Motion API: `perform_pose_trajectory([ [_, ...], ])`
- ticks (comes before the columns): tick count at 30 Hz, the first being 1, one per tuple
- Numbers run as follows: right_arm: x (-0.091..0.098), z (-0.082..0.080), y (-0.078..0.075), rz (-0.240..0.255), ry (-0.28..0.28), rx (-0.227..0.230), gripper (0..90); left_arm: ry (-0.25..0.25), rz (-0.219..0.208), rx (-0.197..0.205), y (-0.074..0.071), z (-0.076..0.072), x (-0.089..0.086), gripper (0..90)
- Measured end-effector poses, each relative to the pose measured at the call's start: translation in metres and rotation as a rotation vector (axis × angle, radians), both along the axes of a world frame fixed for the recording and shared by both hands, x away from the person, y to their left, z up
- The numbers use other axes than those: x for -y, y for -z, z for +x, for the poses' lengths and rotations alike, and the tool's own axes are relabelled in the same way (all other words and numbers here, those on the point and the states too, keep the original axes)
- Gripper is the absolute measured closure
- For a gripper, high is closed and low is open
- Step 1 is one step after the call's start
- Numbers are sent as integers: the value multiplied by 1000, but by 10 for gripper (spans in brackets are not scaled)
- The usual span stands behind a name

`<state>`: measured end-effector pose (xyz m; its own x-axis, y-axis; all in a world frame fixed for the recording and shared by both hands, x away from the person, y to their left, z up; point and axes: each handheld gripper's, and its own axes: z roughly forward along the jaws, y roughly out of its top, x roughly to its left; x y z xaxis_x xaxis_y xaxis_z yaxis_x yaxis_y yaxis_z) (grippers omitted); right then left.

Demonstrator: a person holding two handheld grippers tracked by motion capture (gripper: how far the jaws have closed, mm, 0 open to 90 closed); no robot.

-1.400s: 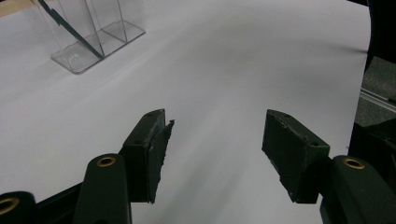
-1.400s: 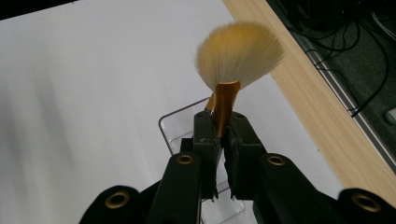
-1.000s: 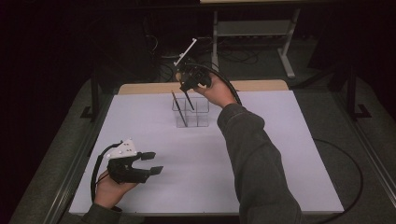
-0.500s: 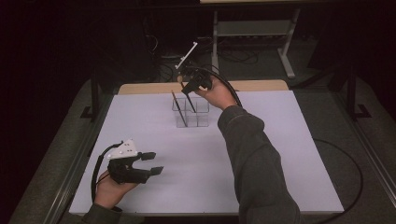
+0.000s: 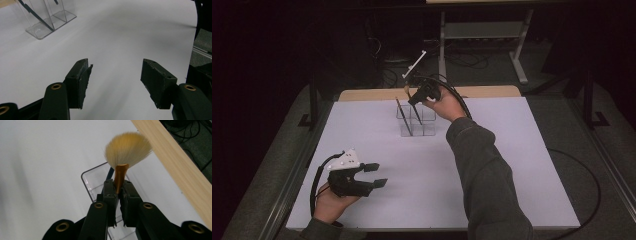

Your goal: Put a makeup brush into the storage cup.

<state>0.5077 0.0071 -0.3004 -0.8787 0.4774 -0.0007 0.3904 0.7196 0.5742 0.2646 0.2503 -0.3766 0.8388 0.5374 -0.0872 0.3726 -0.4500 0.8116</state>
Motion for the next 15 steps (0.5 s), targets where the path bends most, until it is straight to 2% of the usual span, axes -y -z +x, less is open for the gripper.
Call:
perform_pose_trajectory([
  [15, 6, -1, 12, 24, 19, -17, 819, -4, -3, -4, -1, 0, 0, 390],
])
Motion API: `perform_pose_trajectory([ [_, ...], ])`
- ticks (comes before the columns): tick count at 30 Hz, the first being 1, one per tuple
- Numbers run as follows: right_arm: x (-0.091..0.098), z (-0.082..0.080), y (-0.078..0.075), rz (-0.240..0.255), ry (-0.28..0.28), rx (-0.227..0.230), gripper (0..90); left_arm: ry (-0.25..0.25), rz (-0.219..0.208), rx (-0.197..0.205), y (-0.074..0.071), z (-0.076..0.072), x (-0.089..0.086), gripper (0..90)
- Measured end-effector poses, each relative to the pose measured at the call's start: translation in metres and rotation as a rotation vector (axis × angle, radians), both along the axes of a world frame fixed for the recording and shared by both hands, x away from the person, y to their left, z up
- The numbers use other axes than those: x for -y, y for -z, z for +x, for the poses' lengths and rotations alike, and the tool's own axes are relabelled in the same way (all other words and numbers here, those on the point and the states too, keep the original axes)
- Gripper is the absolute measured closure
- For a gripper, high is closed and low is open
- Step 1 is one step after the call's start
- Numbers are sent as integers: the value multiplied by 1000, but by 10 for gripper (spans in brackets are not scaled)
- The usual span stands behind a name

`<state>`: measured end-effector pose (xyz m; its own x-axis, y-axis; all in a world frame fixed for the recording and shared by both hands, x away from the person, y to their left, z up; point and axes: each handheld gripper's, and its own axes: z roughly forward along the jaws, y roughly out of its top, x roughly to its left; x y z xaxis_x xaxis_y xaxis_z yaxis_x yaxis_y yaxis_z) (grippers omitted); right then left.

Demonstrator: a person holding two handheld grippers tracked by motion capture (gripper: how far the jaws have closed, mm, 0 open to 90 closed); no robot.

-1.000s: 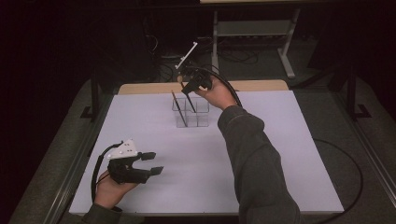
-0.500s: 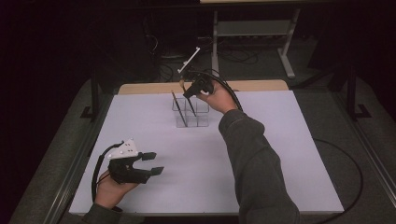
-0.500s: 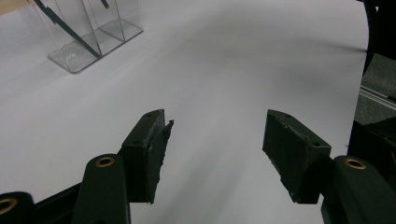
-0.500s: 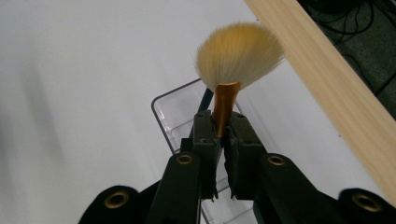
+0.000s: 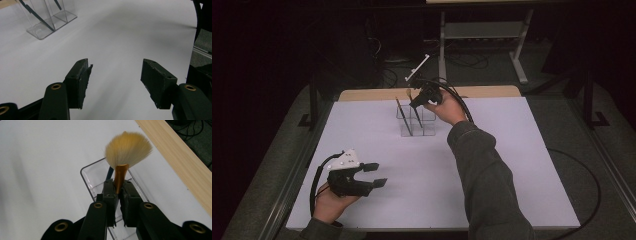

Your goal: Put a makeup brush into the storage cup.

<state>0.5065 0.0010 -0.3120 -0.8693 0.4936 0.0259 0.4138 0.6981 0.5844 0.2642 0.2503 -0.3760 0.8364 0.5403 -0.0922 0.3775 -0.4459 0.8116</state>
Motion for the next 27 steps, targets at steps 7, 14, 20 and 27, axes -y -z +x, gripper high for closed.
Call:
perform_pose_trajectory([
  [7, 6, 0, 4, 21, 19, -2, 713, -2, 3, 0, 0, 0, 1, 388],
  [14, 16, -5, 1, 43, 38, 6, 682, 1, 11, -1, 1, 1, 3, 385],
  [20, 25, -8, 2, 65, 43, -9, 664, -8, 12, -6, 2, 4, 0, 379],
  [27, 37, -15, 1, 95, 53, 7, 624, -10, 10, -3, 2, 6, 0, 366],
])
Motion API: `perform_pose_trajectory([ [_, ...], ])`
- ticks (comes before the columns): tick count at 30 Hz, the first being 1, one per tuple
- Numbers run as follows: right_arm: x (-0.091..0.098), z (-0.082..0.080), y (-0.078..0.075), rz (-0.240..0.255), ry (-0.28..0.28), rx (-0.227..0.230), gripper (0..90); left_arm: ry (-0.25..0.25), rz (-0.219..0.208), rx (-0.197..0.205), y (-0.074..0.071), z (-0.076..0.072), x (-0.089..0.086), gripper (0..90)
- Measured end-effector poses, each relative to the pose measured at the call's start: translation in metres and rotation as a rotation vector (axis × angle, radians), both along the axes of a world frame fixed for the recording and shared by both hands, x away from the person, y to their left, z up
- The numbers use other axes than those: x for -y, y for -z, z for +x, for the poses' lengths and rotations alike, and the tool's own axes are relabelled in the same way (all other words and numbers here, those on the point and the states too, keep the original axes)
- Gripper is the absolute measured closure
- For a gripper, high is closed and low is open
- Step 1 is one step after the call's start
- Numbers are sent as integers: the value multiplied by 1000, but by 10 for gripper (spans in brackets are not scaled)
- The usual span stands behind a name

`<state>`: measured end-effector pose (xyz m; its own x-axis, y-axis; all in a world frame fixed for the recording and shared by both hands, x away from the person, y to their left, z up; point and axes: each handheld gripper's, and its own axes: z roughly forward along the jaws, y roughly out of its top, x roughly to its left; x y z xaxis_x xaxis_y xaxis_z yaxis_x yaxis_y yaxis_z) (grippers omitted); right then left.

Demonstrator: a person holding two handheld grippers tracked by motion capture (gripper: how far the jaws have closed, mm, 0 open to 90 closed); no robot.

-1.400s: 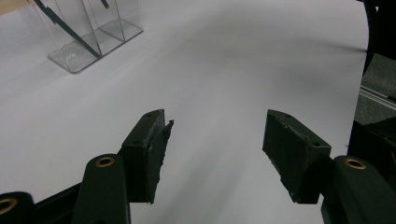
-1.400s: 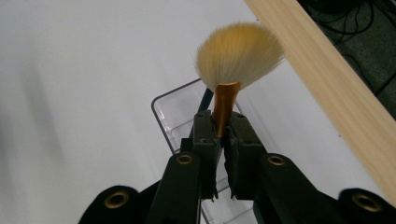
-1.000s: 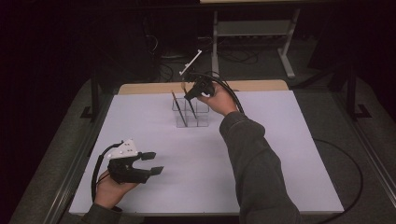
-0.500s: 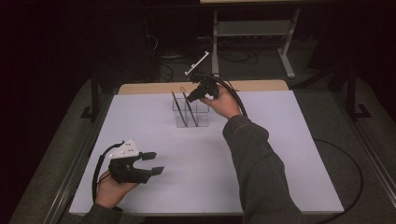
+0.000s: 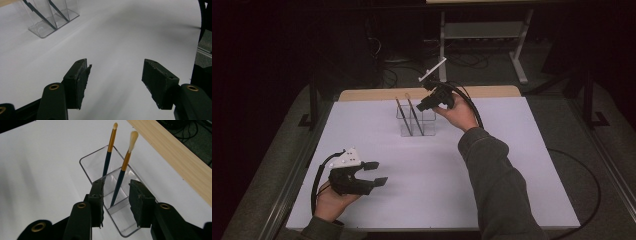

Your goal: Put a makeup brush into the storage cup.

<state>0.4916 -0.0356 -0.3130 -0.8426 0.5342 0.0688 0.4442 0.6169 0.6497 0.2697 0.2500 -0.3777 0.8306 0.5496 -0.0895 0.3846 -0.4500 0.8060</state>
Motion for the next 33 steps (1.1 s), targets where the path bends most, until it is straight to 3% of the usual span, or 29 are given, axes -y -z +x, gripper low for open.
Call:
perform_pose_trajectory([
  [5, 12, -8, -2, 22, 10, 24, 588, -4, 2, 2, 0, 1, 0, 359],
  [22, 49, -26, 4, 97, 65, 4, 494, -14, 5, -1, 1, 2, 0, 324],
  [28, 56, -33, 5, 114, 72, 37, 422, -15, 2, 8, 0, 2, -1, 307],
  [30, 61, -36, 5, 133, 75, 34, 393, -29, -19, -8, 0, 1, -2, 288],
  [33, 66, -40, 6, 144, 77, 39, 367, -23, -15, -4, 0, 2, -3, 279],
])
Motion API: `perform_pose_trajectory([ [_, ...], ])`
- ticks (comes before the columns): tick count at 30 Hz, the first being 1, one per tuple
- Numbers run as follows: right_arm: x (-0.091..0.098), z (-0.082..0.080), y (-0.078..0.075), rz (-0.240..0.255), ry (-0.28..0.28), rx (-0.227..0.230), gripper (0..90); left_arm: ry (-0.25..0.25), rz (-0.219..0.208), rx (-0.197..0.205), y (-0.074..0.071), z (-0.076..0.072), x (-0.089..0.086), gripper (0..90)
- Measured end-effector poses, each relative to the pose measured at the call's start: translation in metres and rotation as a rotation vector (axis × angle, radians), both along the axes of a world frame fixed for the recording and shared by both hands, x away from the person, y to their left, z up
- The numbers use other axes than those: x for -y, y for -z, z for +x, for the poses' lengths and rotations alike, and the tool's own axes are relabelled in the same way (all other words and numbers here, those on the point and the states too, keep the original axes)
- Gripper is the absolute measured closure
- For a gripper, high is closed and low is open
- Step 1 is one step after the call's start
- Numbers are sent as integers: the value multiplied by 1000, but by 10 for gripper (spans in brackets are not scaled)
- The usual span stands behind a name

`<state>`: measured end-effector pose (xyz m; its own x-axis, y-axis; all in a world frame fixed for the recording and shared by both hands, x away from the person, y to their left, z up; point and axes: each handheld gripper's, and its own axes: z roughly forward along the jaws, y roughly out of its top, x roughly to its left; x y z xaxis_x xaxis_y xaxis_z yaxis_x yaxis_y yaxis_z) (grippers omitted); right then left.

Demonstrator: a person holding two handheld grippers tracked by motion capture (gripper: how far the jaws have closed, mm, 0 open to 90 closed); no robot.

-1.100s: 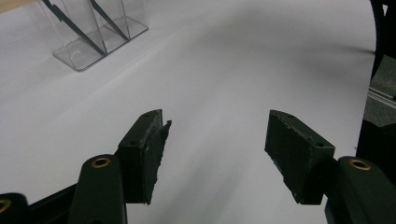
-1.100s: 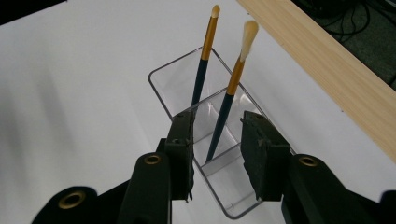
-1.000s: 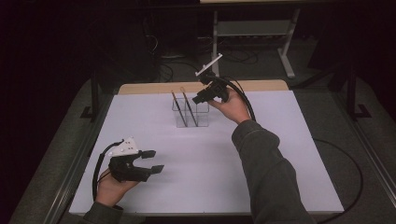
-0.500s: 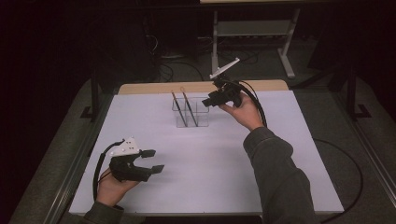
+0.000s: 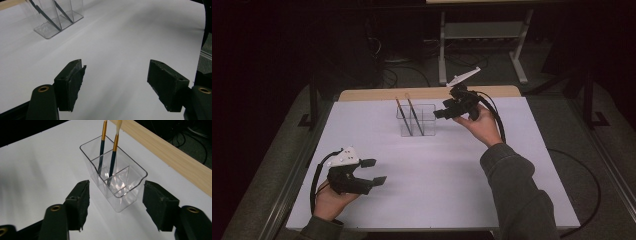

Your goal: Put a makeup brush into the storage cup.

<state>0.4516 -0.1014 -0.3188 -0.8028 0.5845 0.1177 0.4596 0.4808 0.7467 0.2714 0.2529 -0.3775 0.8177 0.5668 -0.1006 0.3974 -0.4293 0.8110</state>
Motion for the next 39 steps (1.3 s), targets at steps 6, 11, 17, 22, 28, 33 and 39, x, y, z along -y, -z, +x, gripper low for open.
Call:
perform_pose_trajectory([
  [6, 12, -7, 4, 3, -1, 13, 334, 5, 15, 8, -1, 0, 0, 255],
  [11, 21, -15, 7, -2, 9, 34, 331, 7, 21, 8, -1, 0, -1, 247],
  [17, 30, -21, 9, 17, 15, 19, 318, 1, -3, -2, -1, 1, -2, 233],
  [22, 38, -26, 11, 22, 26, 23, 313, -9, -8, 3, -2, 0, -4, 232],
  [28, 47, -31, 11, 37, 33, 16, 304, -11, -7, 1, -1, 0, -3, 224],
  [33, 52, -35, 14, 40, 34, 21, 288, -16, -10, 2, -2, 0, -4, 222],
  [39, 56, -40, 16, 35, 32, 28, 262, -23, -19, 6, -2, 0, -6, 221],
])
